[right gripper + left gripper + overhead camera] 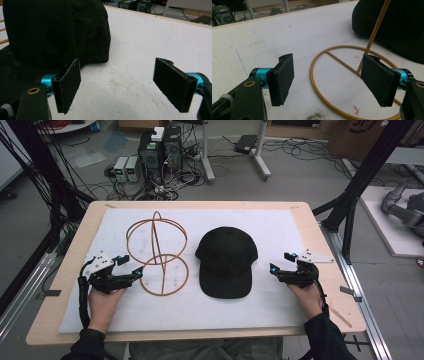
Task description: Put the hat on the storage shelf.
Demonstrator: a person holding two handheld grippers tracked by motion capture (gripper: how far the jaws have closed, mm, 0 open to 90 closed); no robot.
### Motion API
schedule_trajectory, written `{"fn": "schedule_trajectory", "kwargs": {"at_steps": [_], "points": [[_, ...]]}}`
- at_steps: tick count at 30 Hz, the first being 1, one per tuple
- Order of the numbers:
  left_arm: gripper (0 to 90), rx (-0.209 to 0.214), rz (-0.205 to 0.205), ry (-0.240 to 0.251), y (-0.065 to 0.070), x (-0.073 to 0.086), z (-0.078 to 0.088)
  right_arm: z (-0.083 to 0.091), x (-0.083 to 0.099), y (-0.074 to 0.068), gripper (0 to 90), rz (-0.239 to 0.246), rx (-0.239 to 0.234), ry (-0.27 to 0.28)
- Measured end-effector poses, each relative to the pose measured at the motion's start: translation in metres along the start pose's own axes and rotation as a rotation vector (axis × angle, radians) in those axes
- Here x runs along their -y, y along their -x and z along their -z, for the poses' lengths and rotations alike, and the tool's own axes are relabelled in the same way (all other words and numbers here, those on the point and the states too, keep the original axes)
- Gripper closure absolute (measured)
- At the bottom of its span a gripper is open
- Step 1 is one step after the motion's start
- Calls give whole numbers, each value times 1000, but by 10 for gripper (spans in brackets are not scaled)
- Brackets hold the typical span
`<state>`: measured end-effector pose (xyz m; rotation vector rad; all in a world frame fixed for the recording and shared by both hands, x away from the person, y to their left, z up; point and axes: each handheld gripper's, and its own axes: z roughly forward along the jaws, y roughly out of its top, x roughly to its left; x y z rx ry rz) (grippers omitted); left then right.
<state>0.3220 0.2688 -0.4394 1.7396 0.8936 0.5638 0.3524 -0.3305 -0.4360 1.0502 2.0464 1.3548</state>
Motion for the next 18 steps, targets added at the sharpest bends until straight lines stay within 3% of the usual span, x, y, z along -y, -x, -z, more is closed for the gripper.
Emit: {"fn": "schedule_trajectory", "kwargs": {"at_steps": [13,18], "points": [[268,-11,15,9,-1,1,3,-2,0,-1,215,-6,-31,4],[268,-12,8,-2,-1,1,1,-1,-6,2,286,-40,-134,40]]}}
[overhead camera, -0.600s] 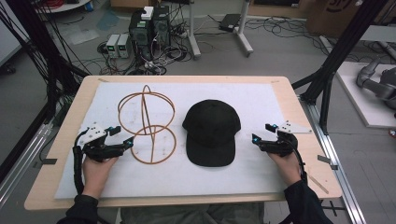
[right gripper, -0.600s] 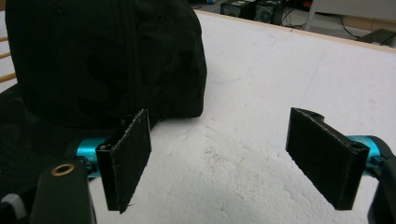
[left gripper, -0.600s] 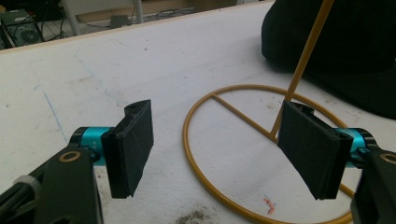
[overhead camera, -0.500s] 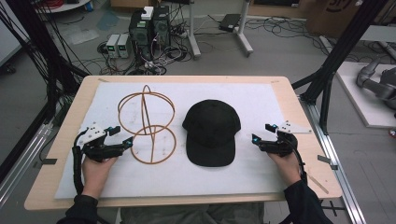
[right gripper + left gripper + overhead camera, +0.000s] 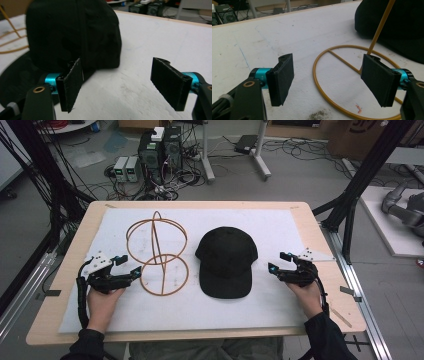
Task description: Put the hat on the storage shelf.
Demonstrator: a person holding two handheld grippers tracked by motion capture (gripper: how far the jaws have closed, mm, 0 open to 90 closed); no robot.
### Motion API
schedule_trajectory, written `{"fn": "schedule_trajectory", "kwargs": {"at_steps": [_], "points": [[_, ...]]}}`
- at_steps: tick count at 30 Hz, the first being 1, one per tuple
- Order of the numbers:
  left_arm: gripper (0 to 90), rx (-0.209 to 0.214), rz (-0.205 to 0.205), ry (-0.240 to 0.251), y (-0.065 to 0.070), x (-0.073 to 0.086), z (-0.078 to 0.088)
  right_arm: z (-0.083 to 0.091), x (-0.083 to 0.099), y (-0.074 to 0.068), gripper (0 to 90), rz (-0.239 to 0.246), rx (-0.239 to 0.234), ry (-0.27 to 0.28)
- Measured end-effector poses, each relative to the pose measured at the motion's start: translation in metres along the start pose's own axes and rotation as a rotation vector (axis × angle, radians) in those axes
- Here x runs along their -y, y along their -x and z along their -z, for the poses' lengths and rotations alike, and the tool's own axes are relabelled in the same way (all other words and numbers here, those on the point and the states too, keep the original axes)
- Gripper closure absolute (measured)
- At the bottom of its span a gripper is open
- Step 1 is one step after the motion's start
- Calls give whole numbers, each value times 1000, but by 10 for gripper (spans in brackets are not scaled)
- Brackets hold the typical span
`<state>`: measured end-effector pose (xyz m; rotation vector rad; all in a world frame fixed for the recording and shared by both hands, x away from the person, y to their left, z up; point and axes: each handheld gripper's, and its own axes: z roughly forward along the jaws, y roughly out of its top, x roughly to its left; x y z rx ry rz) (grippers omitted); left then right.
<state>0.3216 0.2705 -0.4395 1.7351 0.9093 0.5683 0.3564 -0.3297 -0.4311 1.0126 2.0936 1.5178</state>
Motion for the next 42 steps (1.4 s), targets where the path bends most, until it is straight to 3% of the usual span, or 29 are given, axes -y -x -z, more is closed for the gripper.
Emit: {"fn": "schedule_trajectory", "kwargs": {"at_steps": [2,3,9,13,15,18,26,32,38,42], "points": [[267,-4,2,-5,1,0,-1,-1,-3,0,310,-2,-22,0],[267,-5,2,-6,1,0,-1,-3,-10,-2,368,13,-58,5],[267,-13,4,-4,1,0,1,-16,-32,-6,438,52,-117,11],[267,-9,13,-8,0,0,0,-29,-41,-3,440,60,-157,-33],[267,-8,12,-9,-1,0,0,-31,-44,-3,442,66,-154,-35],[267,-4,9,-9,-1,0,0,-39,-48,-3,445,64,-193,-39],[267,1,9,-27,-2,1,-1,-55,-46,-4,429,69,-234,-97],[266,4,13,-28,-1,1,-2,-66,-43,-8,407,110,-251,-138],[266,4,13,-29,-1,2,-2,-69,-43,-8,547,110,-295,-139],[266,2,13,-33,-2,2,-2,-68,-43,-9,565,113,-294,-140]]}}
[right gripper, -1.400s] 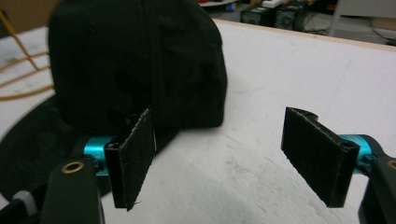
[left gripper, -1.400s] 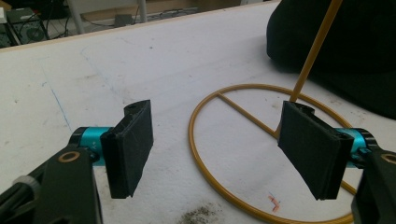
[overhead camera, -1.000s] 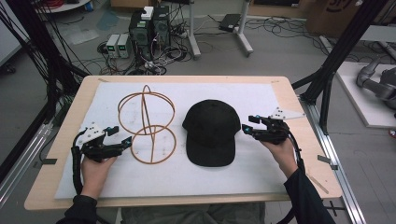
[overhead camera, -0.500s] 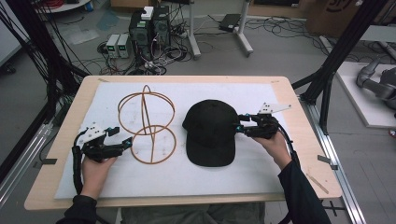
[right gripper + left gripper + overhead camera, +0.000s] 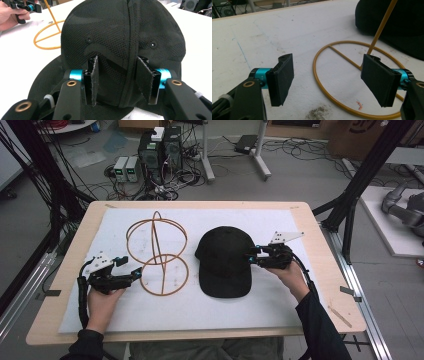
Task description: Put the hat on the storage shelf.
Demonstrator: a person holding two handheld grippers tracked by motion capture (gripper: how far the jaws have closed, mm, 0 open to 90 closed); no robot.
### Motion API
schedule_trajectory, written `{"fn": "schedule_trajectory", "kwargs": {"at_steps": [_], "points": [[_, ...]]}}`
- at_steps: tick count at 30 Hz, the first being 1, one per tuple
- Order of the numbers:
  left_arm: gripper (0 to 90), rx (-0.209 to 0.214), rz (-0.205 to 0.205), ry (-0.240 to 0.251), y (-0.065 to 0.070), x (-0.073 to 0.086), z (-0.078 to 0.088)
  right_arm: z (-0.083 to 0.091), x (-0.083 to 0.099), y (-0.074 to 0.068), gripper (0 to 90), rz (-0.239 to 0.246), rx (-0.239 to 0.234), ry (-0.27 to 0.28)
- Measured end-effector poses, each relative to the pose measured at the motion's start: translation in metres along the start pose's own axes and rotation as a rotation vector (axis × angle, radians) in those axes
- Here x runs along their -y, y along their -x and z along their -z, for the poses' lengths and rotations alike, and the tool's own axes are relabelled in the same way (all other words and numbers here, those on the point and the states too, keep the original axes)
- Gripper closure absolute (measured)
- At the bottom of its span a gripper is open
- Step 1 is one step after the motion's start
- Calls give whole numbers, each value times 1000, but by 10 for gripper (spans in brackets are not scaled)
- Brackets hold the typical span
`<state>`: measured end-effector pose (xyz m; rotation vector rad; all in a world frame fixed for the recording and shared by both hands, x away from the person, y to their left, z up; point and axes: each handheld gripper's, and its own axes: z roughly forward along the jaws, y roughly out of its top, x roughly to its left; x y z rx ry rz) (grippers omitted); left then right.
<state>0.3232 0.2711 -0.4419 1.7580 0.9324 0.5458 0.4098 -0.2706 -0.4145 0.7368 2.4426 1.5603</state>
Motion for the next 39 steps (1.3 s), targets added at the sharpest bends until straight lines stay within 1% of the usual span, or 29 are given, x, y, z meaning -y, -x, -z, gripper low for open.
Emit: {"fn": "schedule_trajectory", "kwargs": {"at_steps": [1,2,6,7,8,9,10,11,12,15,16,17,18,19,20,21,22,23,24,26,27,28,29,32,33,36,37,38,39], "points": [[266,-1,1,0,0,0,0,0,0,0,576,1,0,0],[266,-1,1,0,0,0,0,2,0,1,612,-8,-7,5],[266,0,0,-2,0,0,0,3,1,2,635,-9,-18,11],[266,1,0,-2,0,0,0,3,1,4,617,-5,-24,18],[266,2,-2,-3,0,1,0,3,1,4,547,-16,-19,23],[266,3,0,-4,0,1,0,2,2,5,450,-29,3,33],[266,3,1,-4,0,1,0,2,2,7,424,-37,12,47],[266,5,1,-6,0,1,-1,1,2,9,431,-48,1,53],[266,3,1,-6,0,1,-1,1,2,9,431,-48,1,53],[266,2,0,-7,0,1,-1,-1,3,11,483,-35,-34,44],[266,5,2,-9,0,1,-1,-1,3,11,501,-31,-53,40],[266,4,2,-10,0,1,-1,-5,4,8,514,-9,-81,13],[266,5,3,-12,0,2,-2,-7,3,6,510,12,-77,-2],[266,5,6,-13,0,2,-2,-8,3,5,519,20,-75,-9],[266,5,6,-14,1,2,-2,-8,2,5,568,27,-74,-11],[266,6,2,-15,1,2,-2,-8,2,5,568,27,-74,-11],[266,6,2,-13,1,1,-2,-7,1,4,636,41,-77,-7],[266,5,-3,-14,1,1,-2,-7,1,4,672,48,-73,-10],[266,6,0,-14,1,1,-2,-7,1,4,672,48,-73,-10],[266,5,5,-14,1,2,-2,-6,0,4,700,57,-67,-13],[266,5,4,-16,0,2,-2,-5,0,3,774,72,-54,-16],[266,7,7,-17,0,2,-2,-5,0,3,774,72,-54,-16],[266,7,6,-18,0,2,-2,-4,0,3,809,75,-51,-16],[266,6,3,-17,0,2,-2,-1,-1,2,858,77,-57,-12],[266,8,4,-17,0,2,-1,-1,-1,1,863,81,-63,-9],[266,7,4,-17,0,2,-1,1,-3,-1,875,95,-58,2],[266,7,4,-17,0,2,-1,3,-5,-3,880,95,-67,20],[266,7,4,-16,0,2,-1,4,-6,-4,881,97,-65,29],[266,7,3,-16,0,2,-1,4,-6,-4,881,97,-65,29]]}}
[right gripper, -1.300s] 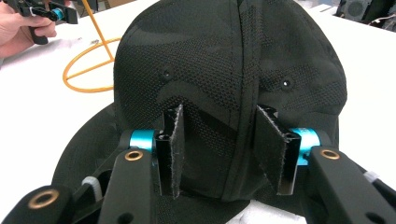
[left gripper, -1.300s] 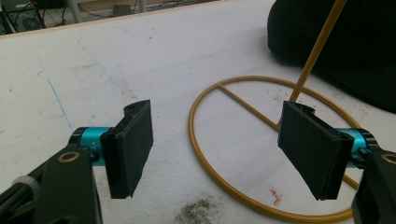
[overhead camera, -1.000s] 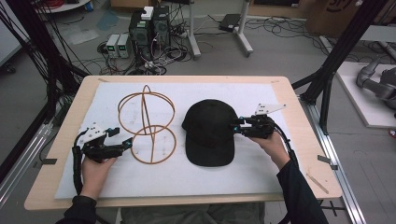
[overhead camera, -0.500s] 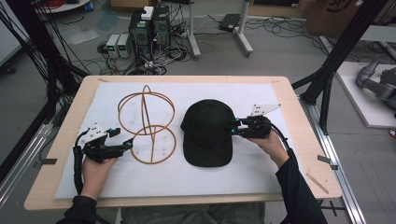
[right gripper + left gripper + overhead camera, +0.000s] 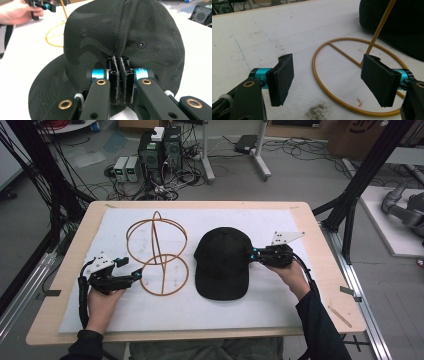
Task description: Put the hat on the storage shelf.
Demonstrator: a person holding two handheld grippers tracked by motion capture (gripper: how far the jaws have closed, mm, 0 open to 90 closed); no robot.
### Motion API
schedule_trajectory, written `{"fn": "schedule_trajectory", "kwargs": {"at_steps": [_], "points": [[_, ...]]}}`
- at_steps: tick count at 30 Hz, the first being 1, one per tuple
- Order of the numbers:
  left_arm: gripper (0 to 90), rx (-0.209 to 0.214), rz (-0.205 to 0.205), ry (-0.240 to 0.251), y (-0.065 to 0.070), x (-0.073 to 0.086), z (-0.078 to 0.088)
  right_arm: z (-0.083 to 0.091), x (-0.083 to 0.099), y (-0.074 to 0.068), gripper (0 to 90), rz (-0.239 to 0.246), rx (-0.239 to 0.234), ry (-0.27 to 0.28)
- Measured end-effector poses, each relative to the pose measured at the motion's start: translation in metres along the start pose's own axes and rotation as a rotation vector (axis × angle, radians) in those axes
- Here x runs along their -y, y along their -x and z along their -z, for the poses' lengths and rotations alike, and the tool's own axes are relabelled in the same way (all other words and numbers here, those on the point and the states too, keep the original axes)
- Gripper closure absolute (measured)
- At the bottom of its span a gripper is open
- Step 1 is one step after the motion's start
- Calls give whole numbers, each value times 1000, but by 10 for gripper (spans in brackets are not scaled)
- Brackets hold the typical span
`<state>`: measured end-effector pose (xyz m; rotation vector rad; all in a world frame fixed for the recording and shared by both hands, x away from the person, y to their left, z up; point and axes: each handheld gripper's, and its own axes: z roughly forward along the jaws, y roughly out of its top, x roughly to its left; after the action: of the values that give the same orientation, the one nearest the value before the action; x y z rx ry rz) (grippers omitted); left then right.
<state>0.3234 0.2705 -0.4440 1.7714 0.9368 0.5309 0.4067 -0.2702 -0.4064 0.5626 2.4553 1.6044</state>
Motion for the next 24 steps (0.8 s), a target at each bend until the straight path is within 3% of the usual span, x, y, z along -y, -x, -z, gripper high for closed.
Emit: {"fn": "schedule_trajectory", "kwargs": {"at_steps": [5,10,17,18,24], "points": [[266,2,0,0,0,0,0,9,-7,-5,886,0,3,58],[266,1,1,-1,0,0,-1,19,-18,-13,888,-1,28,122],[266,3,-1,-1,0,-1,-2,32,-30,-18,888,0,84,170],[266,3,-1,-1,0,-1,-2,37,-35,-20,888,1,95,198],[266,-1,-1,-1,-1,-1,-2,45,-52,-29,888,17,103,267]]}}
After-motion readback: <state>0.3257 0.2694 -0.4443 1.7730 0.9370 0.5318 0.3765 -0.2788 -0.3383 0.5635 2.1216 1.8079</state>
